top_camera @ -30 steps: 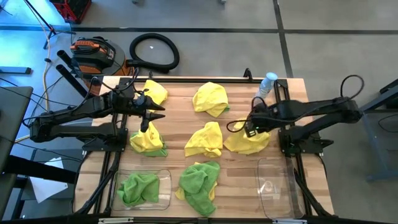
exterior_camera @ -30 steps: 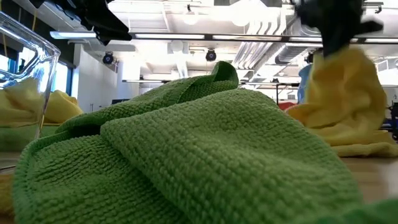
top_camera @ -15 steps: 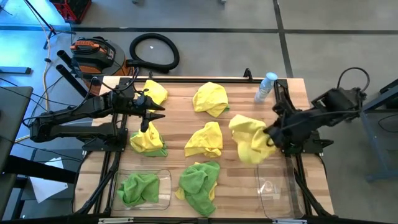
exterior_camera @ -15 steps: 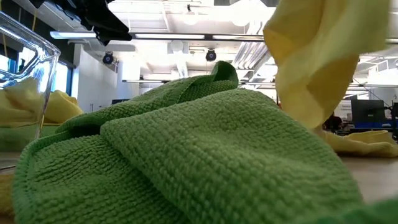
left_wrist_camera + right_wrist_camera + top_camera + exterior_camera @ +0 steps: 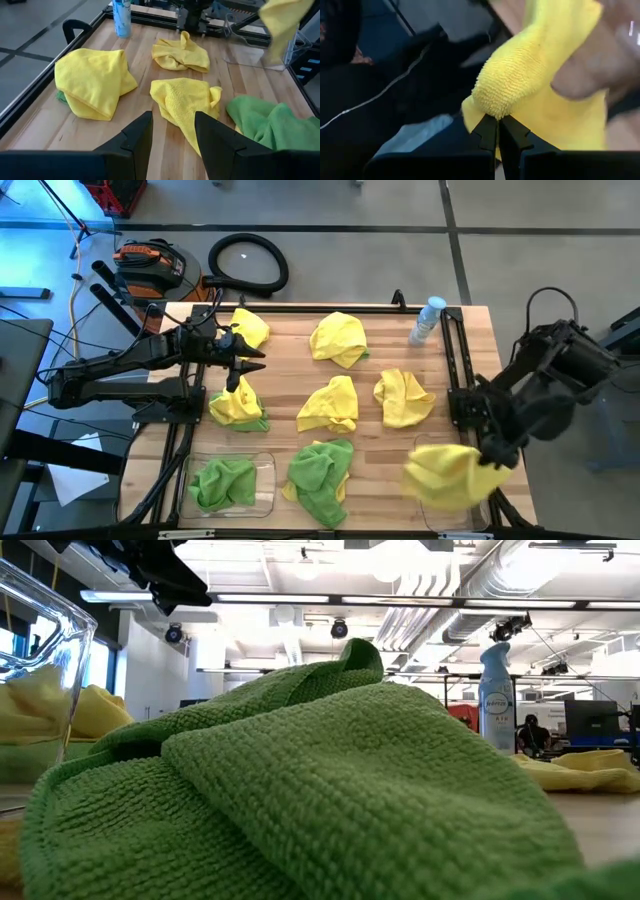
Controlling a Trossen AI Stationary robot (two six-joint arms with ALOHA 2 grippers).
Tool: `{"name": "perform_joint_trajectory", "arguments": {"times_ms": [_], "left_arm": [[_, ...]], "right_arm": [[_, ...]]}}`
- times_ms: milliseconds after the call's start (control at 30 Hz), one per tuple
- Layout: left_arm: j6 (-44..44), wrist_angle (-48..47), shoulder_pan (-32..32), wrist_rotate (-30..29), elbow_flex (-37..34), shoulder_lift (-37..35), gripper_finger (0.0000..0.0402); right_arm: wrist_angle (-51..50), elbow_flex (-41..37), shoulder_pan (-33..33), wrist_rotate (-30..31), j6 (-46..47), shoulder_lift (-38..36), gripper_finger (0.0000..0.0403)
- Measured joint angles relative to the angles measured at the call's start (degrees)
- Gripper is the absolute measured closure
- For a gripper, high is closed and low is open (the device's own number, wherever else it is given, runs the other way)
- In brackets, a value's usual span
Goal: Sort microfiber towel by color & place in baskets
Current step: Put the middle right yellow microfiber towel into the right transparent bin
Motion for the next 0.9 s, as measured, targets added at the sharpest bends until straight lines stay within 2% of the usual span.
{"name": "perform_joint_trajectory", "arguments": {"times_ms": [100, 200, 267, 433, 633, 733, 900], "left_arm": [[0.01, 0.00, 0.00, -0.17, 0.00, -0.01, 0.0268], [0.02, 0.00, 0.00, -2.02, 0.00, -0.01, 0.0268], [0.04, 0.00, -0.01, -3.52, 0.00, -0.01, 0.0268], [0.09, 0.02, 0.00, -4.83, 0.00, -0.01, 0.0268], [0.09, 0.02, -0.01, -4.84, 0.00, -0.01, 0.0268], [0.09, 0.02, -0.02, -4.84, 0.00, -0.01, 0.0268], [0.07, 0.02, 0.00, -4.84, 0.00, -0.01, 0.0268]], "right_arm": [[0.00, -0.01, 4.01, 0.94, 4.83, -0.21, 0.0403], [0.17, -0.42, 5.98, 7.72, 3.71, -0.16, 0.0403], [0.12, -2.67, 6.06, 8.09, 2.71, -0.41, 0.0403], [0.03, -13.96, 6.11, 1.21, 0.85, -2.49, 0.0403], [0.83, -28.32, 6.01, 5.13, -9.46, -3.27, 0.0403], [6.99, -36.00, 6.04, 5.90, -13.01, -3.25, 0.0403], [25.73, -49.61, 5.99, 4.48, -16.97, -3.21, 0.0403]]}}
